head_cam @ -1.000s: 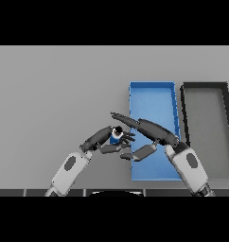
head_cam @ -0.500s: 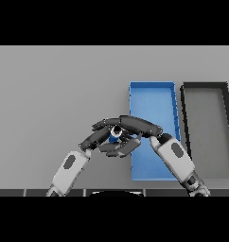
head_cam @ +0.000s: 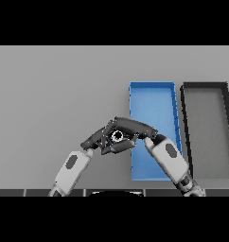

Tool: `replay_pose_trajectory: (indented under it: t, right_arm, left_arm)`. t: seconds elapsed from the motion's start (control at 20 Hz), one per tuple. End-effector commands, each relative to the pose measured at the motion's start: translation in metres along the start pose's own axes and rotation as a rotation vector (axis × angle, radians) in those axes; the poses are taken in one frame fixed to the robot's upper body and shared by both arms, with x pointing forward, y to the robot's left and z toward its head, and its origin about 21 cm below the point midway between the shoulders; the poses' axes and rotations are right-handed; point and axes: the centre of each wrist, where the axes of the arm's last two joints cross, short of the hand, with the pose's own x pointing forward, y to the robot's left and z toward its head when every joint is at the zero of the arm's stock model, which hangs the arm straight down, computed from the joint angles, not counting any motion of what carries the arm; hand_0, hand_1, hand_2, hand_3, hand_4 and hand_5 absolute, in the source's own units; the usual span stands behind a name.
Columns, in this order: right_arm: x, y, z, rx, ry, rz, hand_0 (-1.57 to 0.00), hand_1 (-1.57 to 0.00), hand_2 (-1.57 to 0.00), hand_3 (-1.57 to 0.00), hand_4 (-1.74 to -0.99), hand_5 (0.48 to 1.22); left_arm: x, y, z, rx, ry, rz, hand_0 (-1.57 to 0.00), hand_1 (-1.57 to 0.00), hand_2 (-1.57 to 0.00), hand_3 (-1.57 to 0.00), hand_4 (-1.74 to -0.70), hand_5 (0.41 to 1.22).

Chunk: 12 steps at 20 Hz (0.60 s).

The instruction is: Pick up the blue pipe and place it into the blue bin.

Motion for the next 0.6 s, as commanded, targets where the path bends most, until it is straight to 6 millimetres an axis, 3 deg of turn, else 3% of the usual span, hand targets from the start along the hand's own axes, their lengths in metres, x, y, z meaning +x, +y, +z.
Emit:
replay_pose_trajectory:
  t: [0.0,0.3,0.35,0.4,0.45,0.55]
  right_arm:
    - [0.0025,0.0010,-0.0006,0.000,-0.005,0.005,-1.47,-1.47,-1.47,-1.43,-1.481,1.077]
    - [0.0010,0.0089,-0.0010,-0.034,-0.002,-0.106,-1.54,-1.55,-1.55,-1.53,-1.494,1.183]
    - [0.0024,0.0094,-0.0017,-0.037,-0.001,-0.108,-1.55,-1.55,-1.55,-1.54,-1.495,1.191]
    - [0.0015,0.0080,-0.0008,-0.052,-0.006,-0.103,-1.55,-1.55,-1.55,-1.55,-1.496,1.197]
    - [0.0026,0.0085,-0.0021,-0.054,0.000,-0.093,-1.56,-1.56,-1.56,-1.55,-1.496,1.202]
    - [0.0013,0.0069,0.0006,-0.063,-0.001,-0.092,-1.56,-1.56,-1.56,-1.56,-1.497,1.209]
  left_arm:
    - [0.0002,-0.0021,-0.0007,0.008,-0.007,0.003,-1.57,-1.57,-1.55,-1.40,-1.73,1.221]
    - [-0.0001,-0.0003,0.0051,0.037,-0.020,-0.005,-1.57,-1.57,-1.56,-1.43,-1.73,1.221]
    - [-0.0001,-0.0004,0.0063,0.035,-0.036,-0.012,-1.57,-1.57,-1.57,-1.26,-1.73,1.221]
    - [0.0008,0.0004,0.0070,0.036,-0.027,-0.027,-1.45,-1.37,-1.34,-1.05,-1.63,1.221]
    - [0.0015,-0.0014,0.0056,0.023,-0.007,-0.041,-1.18,-1.09,-1.07,-0.84,-1.51,1.221]
    - [0.0012,0.0014,0.0077,-0.019,0.013,-0.072,-0.75,-0.70,-0.68,-0.54,-1.32,1.221]
